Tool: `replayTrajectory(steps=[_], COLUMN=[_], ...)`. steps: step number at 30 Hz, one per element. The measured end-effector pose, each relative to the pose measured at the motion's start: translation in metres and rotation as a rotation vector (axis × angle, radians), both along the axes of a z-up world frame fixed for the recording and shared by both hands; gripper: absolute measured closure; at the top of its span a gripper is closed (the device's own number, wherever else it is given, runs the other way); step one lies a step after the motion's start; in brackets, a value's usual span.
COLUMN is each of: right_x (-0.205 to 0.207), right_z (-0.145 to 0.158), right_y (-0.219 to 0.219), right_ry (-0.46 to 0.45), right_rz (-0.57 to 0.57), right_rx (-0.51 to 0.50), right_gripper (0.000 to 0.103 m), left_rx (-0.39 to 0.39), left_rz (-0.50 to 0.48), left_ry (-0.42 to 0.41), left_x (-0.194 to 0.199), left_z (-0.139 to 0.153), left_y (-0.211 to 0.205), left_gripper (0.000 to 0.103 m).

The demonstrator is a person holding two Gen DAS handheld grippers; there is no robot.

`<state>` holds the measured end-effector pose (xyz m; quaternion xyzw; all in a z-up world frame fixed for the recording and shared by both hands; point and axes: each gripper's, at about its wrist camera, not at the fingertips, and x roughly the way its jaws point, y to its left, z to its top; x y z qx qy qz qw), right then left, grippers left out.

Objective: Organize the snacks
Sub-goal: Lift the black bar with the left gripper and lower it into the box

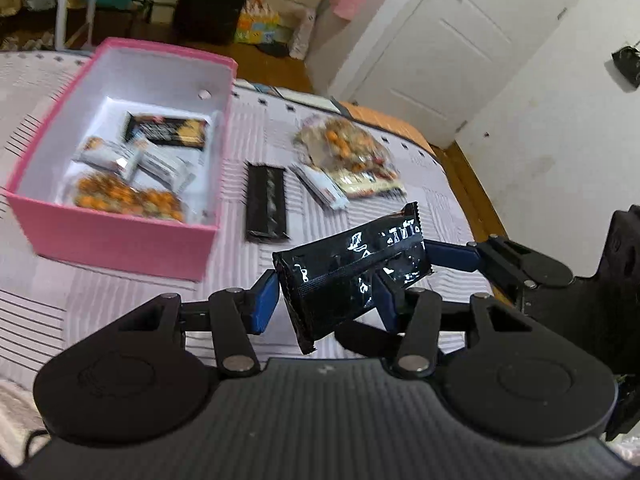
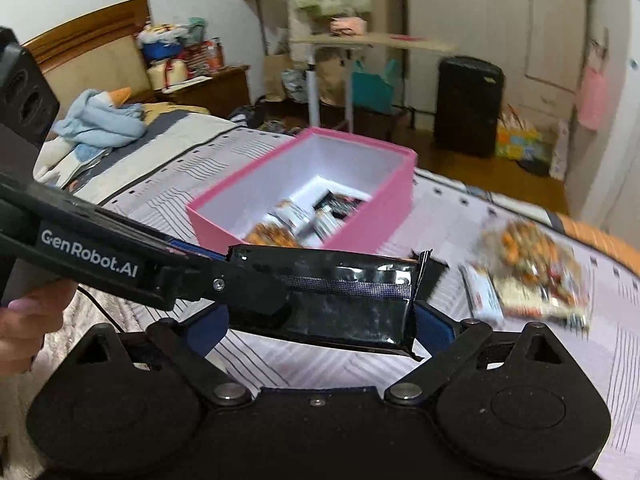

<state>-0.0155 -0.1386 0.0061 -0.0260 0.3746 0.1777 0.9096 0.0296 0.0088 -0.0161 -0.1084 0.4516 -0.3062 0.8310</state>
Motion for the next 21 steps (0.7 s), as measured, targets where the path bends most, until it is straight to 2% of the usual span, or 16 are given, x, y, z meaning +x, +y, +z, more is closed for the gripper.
replayTrajectory(steps=[3, 6, 8, 11, 14, 21], right_x=[0.019, 0.046, 0.068, 0.096, 0.123, 0.164], right_z=[0.008, 0.013, 0.011, 0.002, -0.014, -0.052], right_y=[0.011, 0.017, 0.019, 0.028, 0.039, 0.061], right_ry=[-0.007, 0.015, 0.036, 0.069, 0.106, 0.207], right_rz=[0.032, 0.060, 0.069, 0.092, 0.089, 0.048], right_rx=[-0.005, 0.030, 0.064, 0.075, 0.076, 0.085], right_gripper=[0.018, 0.033, 0.049, 0.061, 0.066, 0.066], left_rx=[0.013, 0.035, 0.046, 0.078, 0.093, 0.153], left_rz=[0.028, 0.069, 0.103, 0.158, 0.199, 0.265], left_ry=[-0.022, -0.046, -0.063, -0.080, -0.070, -0.046], left_x=[0.007, 0.020, 0.032, 0.053, 0.080, 0.138], left_z=[0.011, 0.023, 0.028, 0.030, 0.023, -0.009], left_y=[0.013, 0.029, 0.041, 0.057, 0.069, 0.078], left_gripper=[0.054, 0.054, 0.054, 0.054, 0.054, 0.054])
